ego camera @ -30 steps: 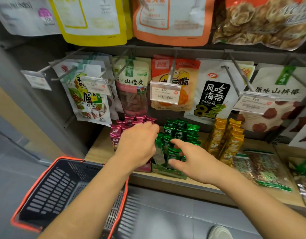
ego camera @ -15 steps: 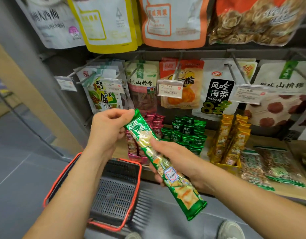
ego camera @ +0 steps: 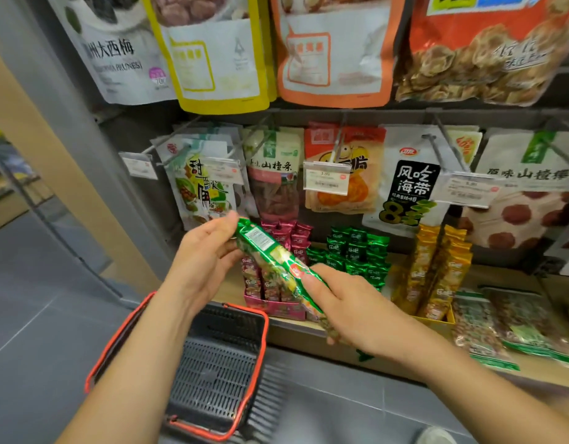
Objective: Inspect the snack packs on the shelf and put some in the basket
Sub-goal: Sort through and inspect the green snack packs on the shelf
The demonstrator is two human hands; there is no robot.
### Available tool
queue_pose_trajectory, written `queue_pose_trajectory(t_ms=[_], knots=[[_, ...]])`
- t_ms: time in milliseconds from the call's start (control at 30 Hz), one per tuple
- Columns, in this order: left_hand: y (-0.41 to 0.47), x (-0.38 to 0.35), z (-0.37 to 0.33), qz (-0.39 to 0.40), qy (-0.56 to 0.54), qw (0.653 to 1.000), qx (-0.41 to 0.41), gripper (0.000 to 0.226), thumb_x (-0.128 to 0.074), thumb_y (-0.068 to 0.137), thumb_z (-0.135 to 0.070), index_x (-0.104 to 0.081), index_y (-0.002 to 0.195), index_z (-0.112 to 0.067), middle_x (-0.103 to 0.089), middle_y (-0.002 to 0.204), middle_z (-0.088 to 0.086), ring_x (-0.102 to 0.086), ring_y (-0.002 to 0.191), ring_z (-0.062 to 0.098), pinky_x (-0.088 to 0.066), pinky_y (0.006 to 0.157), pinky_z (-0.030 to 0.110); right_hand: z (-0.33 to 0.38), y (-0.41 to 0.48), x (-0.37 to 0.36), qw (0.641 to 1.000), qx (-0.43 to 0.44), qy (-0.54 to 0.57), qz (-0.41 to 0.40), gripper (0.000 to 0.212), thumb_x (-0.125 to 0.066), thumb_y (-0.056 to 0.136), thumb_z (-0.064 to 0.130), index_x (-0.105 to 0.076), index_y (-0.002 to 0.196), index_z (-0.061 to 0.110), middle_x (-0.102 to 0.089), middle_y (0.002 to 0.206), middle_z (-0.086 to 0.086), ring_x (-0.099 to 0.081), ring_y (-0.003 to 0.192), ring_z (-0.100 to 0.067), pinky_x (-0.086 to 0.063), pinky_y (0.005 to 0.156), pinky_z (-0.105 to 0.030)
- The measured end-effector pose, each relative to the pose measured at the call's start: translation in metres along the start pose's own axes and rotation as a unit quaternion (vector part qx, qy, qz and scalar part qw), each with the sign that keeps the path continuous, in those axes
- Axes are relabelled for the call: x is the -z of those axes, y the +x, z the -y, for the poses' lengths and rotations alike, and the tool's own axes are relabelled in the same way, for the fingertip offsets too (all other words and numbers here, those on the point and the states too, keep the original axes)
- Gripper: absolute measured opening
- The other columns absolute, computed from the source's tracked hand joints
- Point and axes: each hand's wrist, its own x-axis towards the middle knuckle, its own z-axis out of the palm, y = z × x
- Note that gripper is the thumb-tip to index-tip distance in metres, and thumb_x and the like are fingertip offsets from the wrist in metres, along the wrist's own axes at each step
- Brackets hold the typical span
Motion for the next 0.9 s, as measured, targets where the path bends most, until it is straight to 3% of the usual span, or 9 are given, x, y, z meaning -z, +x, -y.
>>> queue_pose_trajectory(t_ms=[67,133,233,400,667,800,900], knots=[[0.002,0.002,0.002,-0.011,-0.002,1.0,-0.012,0.021,-0.075,0.069,-0.027,-0.072,0.083,-0.012,-0.071,0.087,0.004,-0.067,0.081,0.013,-0.054,0.073,0.024,-0.002,0.003,-0.008,0.996,0.02,-0.071,-0.041,0.033,-0.025,0.101,0.051,-0.046,0.11,0.027,-0.067,0.088,-0.004,-0.066,0.076,-0.03,-0.052,0.069,-0.043],[0.004,0.0,0.004,-0.035,0.008,0.999,-0.025,0.005,-0.074,0.077,-0.015,-0.075,0.074,-0.011,-0.072,0.082,0.004,-0.068,0.079,0.012,-0.054,0.069,0.022,-0.002,0.004,-0.017,0.989,0.039,-0.122,-0.072,0.031,-0.023,0.101,0.05,-0.042,0.114,0.028,-0.067,0.089,-0.001,-0.063,0.076,-0.028,-0.05,0.068,-0.043],[0.005,-0.004,0.008,-0.089,0.013,0.995,-0.044,0.034,-0.059,0.09,-0.001,-0.077,0.063,-0.013,-0.071,0.072,0.004,-0.066,0.07,0.012,-0.054,0.065,0.021,-0.002,0.01,-0.028,0.979,0.062,-0.166,-0.102,0.03,-0.021,0.101,0.048,-0.037,0.118,0.028,-0.06,0.083,0.004,-0.062,0.076,-0.029,-0.045,0.062,-0.039],[0.005,-0.01,0.011,-0.126,-0.023,0.991,-0.043,0.031,-0.06,0.093,-0.009,-0.075,0.066,-0.012,-0.068,0.08,0.01,-0.061,0.077,0.016,-0.05,0.076,0.03,0.0,0.017,-0.035,0.977,0.071,-0.164,-0.115,0.029,-0.022,0.1,0.051,-0.035,0.115,0.029,-0.064,0.093,0.003,-0.061,0.076,-0.026,-0.043,0.06,-0.037],[0.003,-0.004,0.012,-0.066,-0.025,0.997,-0.014,0.006,-0.066,0.09,-0.015,-0.071,0.087,-0.013,-0.069,0.088,0.007,-0.065,0.083,0.016,-0.055,0.076,0.027,-0.001,0.02,-0.042,0.982,0.078,-0.127,-0.118,0.029,-0.025,0.101,0.047,-0.039,0.116,0.026,-0.065,0.095,0.001,-0.058,0.074,-0.025,-0.045,0.062,-0.039],[0.004,-0.001,0.01,-0.051,-0.022,0.998,0.015,0.033,-0.071,0.083,-0.018,-0.063,0.111,-0.004,-0.07,0.096,0.007,-0.068,0.085,0.014,-0.055,0.071,0.023,-0.003,0.019,-0.045,0.981,0.09,-0.114,-0.126,0.028,-0.025,0.101,0.046,-0.038,0.116,0.026,-0.063,0.088,0.002,-0.052,0.065,-0.023,-0.041,0.058,-0.038],[0.002,-0.004,0.009,-0.022,-0.011,0.999,0.024,0.024,-0.072,0.08,-0.018,-0.067,0.1,-0.008,-0.07,0.091,0.007,-0.069,0.083,0.014,-0.056,0.072,0.024,-0.005,0.021,-0.046,0.981,0.093,-0.112,-0.132,0.029,-0.024,0.101,0.045,-0.039,0.116,0.026,-0.058,0.08,0.004,-0.05,0.062,-0.021,-0.036,0.055,-0.037]])
